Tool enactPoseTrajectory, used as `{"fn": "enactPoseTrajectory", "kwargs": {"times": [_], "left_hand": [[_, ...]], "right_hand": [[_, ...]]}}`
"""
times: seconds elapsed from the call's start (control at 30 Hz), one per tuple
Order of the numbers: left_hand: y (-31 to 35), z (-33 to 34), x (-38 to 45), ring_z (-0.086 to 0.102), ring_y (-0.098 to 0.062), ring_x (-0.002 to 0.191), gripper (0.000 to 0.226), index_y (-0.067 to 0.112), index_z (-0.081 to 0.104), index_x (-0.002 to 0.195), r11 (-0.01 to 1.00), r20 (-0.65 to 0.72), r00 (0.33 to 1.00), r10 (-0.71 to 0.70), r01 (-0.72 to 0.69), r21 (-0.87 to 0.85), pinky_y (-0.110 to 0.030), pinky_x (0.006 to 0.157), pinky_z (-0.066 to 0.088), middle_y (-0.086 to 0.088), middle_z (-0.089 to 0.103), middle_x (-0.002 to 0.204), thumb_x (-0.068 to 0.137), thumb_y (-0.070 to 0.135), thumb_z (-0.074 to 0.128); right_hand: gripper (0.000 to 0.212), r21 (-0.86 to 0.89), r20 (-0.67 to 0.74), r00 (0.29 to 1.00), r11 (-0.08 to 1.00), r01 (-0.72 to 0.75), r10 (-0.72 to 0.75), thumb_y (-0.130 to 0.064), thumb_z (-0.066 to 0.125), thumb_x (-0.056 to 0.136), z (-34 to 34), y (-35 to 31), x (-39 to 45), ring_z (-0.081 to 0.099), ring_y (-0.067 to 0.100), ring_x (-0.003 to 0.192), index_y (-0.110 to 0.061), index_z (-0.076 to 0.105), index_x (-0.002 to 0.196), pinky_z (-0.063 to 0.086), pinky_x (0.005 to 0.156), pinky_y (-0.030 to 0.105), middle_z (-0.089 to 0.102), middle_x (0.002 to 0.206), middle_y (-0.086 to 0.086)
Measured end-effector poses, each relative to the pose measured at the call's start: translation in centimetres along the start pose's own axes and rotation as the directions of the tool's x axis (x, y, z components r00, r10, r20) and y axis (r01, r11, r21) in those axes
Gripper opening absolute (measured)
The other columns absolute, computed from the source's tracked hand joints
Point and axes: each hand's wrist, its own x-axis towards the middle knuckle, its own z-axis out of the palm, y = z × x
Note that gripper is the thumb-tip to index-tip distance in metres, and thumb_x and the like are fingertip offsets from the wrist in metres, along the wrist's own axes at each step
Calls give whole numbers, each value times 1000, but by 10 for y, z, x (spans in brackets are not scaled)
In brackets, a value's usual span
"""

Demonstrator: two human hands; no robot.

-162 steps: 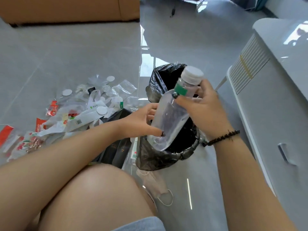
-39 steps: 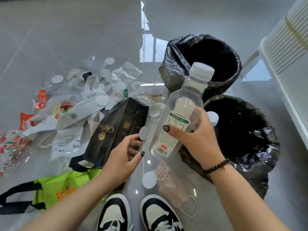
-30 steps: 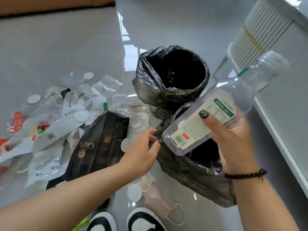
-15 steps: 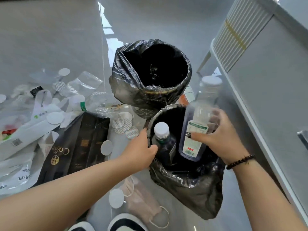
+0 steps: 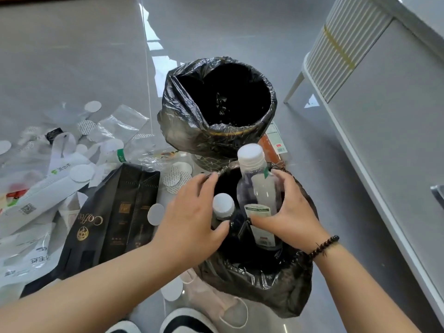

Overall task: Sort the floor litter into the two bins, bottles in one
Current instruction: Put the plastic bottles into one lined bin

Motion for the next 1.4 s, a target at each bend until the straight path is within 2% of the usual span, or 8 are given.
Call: {"fn": "enactPoseTrajectory", "kwargs": {"times": [0.2,0.33,0.47,0.63,0.8,0.93,1.13,1.4], "left_hand": [[9,17,15,2,-29,149,73,32,21,151,957,93,990,103,-124,261,-45,118,12,-3,9,161,89,45,57],[1,20,16,52,-45,123,74,18,62,126,935,59,976,208,-216,281,-54,91,49,-5,67,115,57,23,86],[-6,14,15,61,-41,113,68,13,67,117,932,29,956,291,-291,215,-51,87,55,-3,72,97,55,27,90],[-14,9,6,50,-22,126,81,22,46,141,965,-69,962,263,-263,5,-24,101,41,-4,45,142,69,28,83],[-25,14,-2,22,2,136,84,33,11,152,973,-54,995,89,-99,-210,9,92,6,12,19,155,88,27,65],[-25,18,-1,13,13,132,82,29,6,153,951,5,999,34,-31,-306,-5,105,9,16,16,157,92,30,60],[-23,23,0,8,13,134,86,28,5,153,946,34,999,33,-20,-323,-8,107,8,16,13,157,90,24,63],[-9,46,-2,-23,16,131,87,21,-23,149,962,83,990,114,-90,-258,3,103,-4,19,-29,151,97,26,47]], "right_hand": [[106,28,-77,997,999,27,-24,-31,85,65,0,-3,-2,40,0,118,-36,19,147,32,97,18,42,131,-14],[71,-138,-24,983,974,180,-185,-23,76,75,1,-7,5,44,1,118,-33,43,137,37,103,18,47,128,-11],[28,-261,-13,979,945,195,-206,-16,65,86,2,-2,3,57,1,98,-27,65,112,48,92,24,59,110,-14],[25,-282,-380,850,921,269,-365,-10,72,81,-15,0,-11,58,9,99,-18,68,104,41,92,18,65,104,-7],[26,-201,-399,916,978,-57,-28,-13,68,83,-34,25,-11,60,12,95,-20,67,108,52,88,31,64,107,-4],[6,70,-463,864,980,-188,199,-20,71,83,-33,32,-13,61,-6,74,-24,74,84,41,66,4,68,79,-13],[17,436,-475,770,874,-215,426,-14,69,83,-22,48,-3,59,7,62,-23,70,69,49,63,23,69,71,-6],[7,537,-322,742,759,-369,588,-17,69,86,-23,86,-9,66,20,80,-14,72,82,56,85,39,73,86,7]]}}
